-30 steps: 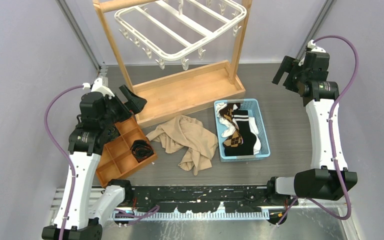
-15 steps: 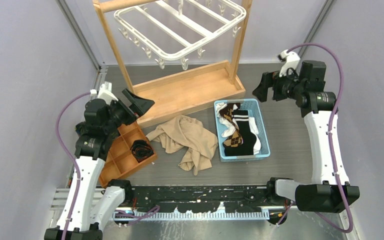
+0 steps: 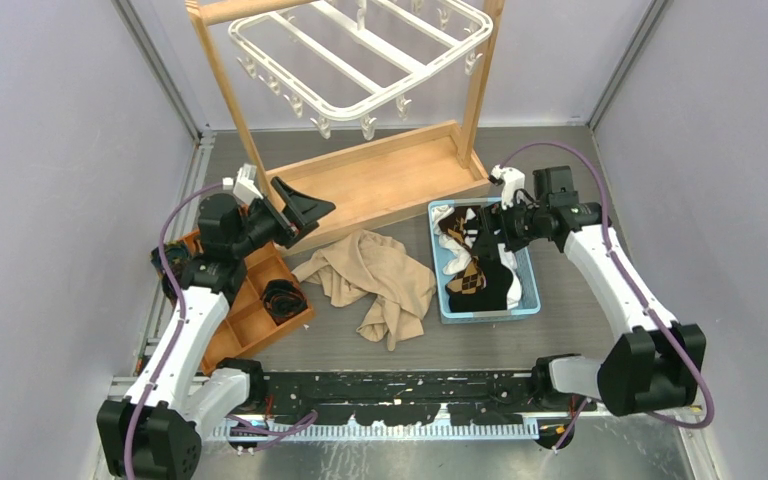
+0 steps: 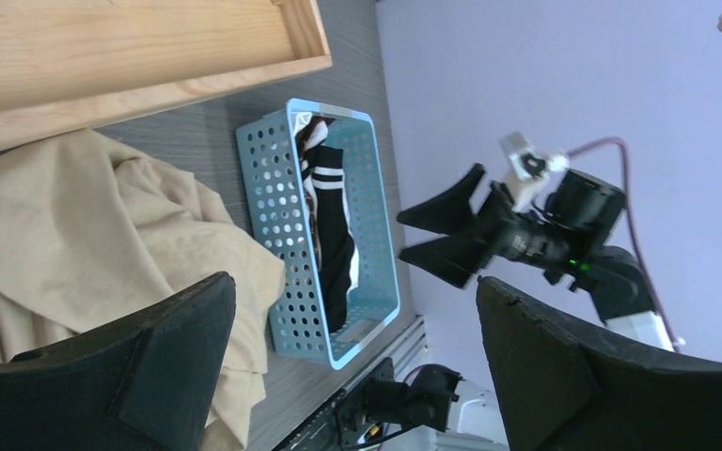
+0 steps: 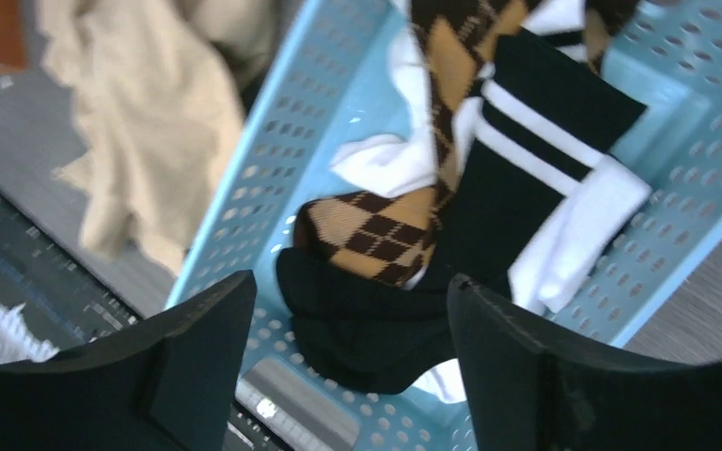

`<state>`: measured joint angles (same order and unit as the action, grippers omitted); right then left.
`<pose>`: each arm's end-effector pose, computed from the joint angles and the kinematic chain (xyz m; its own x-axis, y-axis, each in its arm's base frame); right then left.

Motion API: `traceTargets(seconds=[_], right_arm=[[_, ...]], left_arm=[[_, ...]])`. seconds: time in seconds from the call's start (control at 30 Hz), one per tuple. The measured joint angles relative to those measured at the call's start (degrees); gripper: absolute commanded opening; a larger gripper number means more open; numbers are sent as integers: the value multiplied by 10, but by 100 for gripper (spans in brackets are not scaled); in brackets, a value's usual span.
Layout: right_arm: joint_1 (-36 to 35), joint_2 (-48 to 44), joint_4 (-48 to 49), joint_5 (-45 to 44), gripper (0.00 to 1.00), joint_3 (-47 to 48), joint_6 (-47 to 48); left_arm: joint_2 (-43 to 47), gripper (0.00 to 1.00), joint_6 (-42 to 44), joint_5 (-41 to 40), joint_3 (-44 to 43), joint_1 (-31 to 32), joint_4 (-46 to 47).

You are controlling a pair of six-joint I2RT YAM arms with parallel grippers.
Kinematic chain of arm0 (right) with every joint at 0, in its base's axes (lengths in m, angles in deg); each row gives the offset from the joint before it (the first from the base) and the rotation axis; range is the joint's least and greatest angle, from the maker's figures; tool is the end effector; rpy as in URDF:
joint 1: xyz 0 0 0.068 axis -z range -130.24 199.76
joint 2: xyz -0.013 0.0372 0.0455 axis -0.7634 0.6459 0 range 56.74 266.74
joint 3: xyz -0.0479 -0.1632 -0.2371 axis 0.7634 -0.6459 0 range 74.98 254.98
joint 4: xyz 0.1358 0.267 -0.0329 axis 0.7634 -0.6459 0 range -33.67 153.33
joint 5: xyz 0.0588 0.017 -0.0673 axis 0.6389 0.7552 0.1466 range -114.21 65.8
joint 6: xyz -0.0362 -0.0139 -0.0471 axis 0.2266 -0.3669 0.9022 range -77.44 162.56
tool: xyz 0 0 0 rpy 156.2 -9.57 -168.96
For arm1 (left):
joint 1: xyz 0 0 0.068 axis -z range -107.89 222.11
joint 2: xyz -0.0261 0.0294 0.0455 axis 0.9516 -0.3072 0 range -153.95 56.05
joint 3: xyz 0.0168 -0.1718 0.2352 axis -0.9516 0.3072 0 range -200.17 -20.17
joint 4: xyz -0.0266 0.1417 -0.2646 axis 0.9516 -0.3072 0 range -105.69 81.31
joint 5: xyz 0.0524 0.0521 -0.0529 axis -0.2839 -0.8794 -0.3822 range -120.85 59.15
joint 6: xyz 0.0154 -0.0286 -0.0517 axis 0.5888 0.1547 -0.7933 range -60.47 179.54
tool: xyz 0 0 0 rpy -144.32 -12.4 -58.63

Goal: Clip the socks to the hanger
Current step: Pick up the sock from the bin.

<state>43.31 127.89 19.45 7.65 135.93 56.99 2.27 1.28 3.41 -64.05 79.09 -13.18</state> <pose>0.2833 0.0562 0.2987 -0.6788 -0.2898 -0.6747 -0.5910 0.7609 0.2677 0.2488 -0.0563 0.3242 -0.6755 -0.6254 -0.3906 0.1278 0.4224 -0.8974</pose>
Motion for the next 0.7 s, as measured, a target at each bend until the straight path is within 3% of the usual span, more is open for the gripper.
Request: traceTargets(seconds=[0.13, 0.47, 0.6, 0.7], right_arm=[[-2, 47, 62, -72, 60, -20, -54], [-17, 179, 171, -148, 46, -25, -103], [-20, 234, 182, -162, 35, -15, -112], [-21, 263, 180, -166, 20, 7, -121]], left_arm=[[-9, 99, -29, 2, 31, 12, 62], [-37, 99, -60, -4, 51, 34, 119], [-40, 99, -61, -8, 51, 35, 127], [-42, 98, -61, -12, 51, 35, 129]])
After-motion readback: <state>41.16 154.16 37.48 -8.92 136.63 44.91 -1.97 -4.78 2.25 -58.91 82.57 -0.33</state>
